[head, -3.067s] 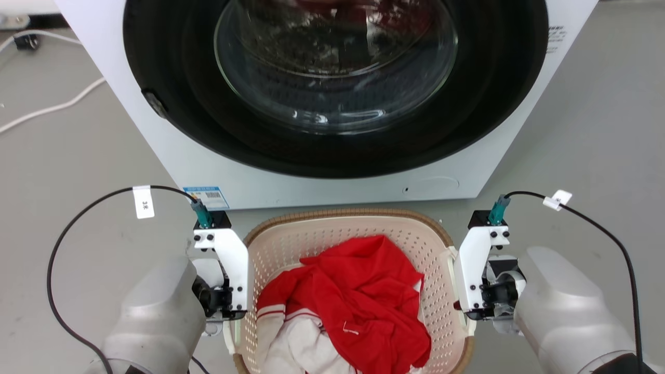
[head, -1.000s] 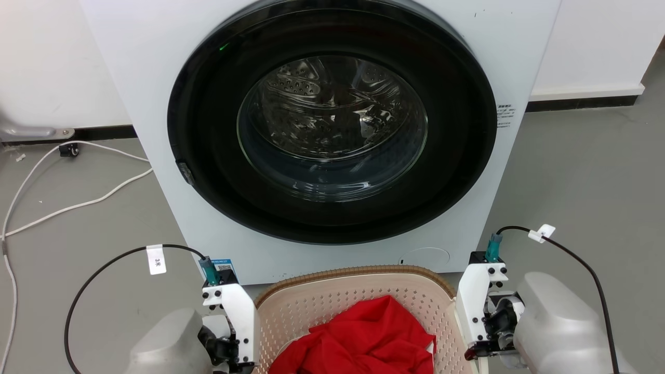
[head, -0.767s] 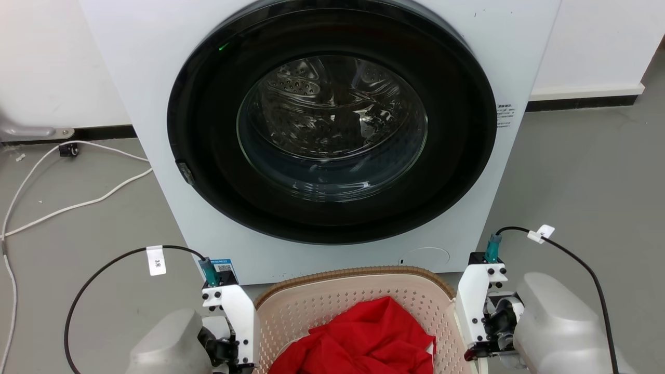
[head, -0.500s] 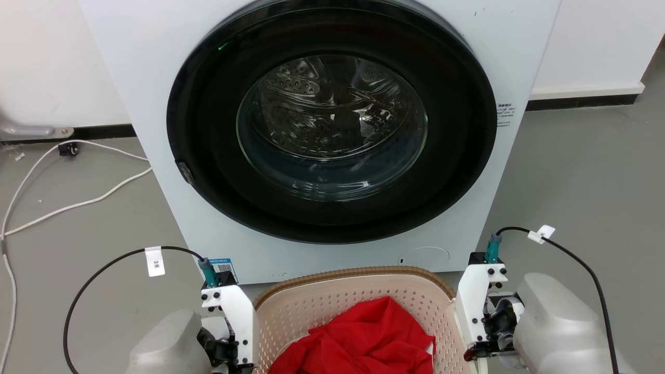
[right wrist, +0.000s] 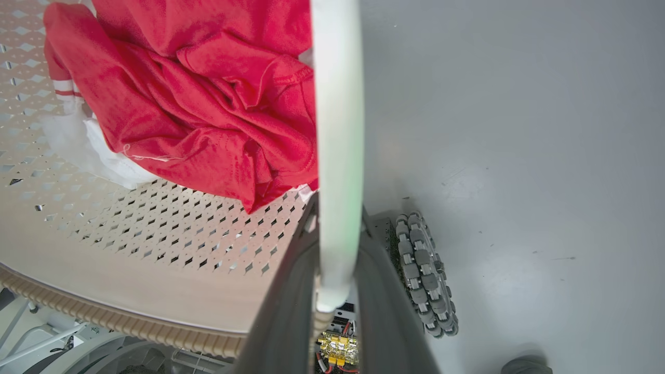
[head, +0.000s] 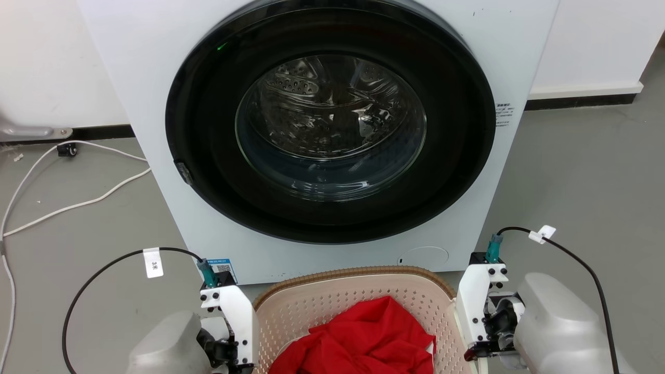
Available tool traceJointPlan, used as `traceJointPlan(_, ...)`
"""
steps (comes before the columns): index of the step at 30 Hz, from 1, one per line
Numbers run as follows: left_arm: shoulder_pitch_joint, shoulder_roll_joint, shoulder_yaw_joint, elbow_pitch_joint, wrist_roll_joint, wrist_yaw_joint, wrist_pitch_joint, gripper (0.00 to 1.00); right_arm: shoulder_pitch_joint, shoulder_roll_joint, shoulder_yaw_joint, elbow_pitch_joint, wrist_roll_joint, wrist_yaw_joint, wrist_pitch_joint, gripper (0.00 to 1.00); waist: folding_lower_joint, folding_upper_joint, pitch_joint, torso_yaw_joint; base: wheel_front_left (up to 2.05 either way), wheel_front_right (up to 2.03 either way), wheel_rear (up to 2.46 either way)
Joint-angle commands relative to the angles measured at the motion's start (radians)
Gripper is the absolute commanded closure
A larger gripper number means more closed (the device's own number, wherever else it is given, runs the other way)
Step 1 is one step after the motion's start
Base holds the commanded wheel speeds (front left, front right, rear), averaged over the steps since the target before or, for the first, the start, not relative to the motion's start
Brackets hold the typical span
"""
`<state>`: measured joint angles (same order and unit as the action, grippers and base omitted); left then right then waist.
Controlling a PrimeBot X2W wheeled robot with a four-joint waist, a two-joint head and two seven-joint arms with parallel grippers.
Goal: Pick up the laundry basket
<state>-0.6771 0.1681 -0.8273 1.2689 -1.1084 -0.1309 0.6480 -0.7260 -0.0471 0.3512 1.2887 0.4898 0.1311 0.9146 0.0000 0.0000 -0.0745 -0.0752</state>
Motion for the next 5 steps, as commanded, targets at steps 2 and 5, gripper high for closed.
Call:
traceJointPlan(2, 0.013, 0.006, 0.000, 0.005, -0.002, 0.001, -0.003, 1.00, 0.011, -0.006, -0.001, 0.000, -0.009, -0.001, 0.001, 1.00, 0.0000, 0.0000, 0.000, -0.001, 0.00, 0.00, 0.00)
traceJointPlan(5, 0.013, 0.006, -0.001, 0.006, -0.006, 0.001, -0.006, 1.00, 0.013, -0.006, -0.003, 0.000, -0.011, -0.001, 0.003, 1.00, 0.0000, 0.0000, 0.000, -0.002, 0.00, 0.00, 0.00)
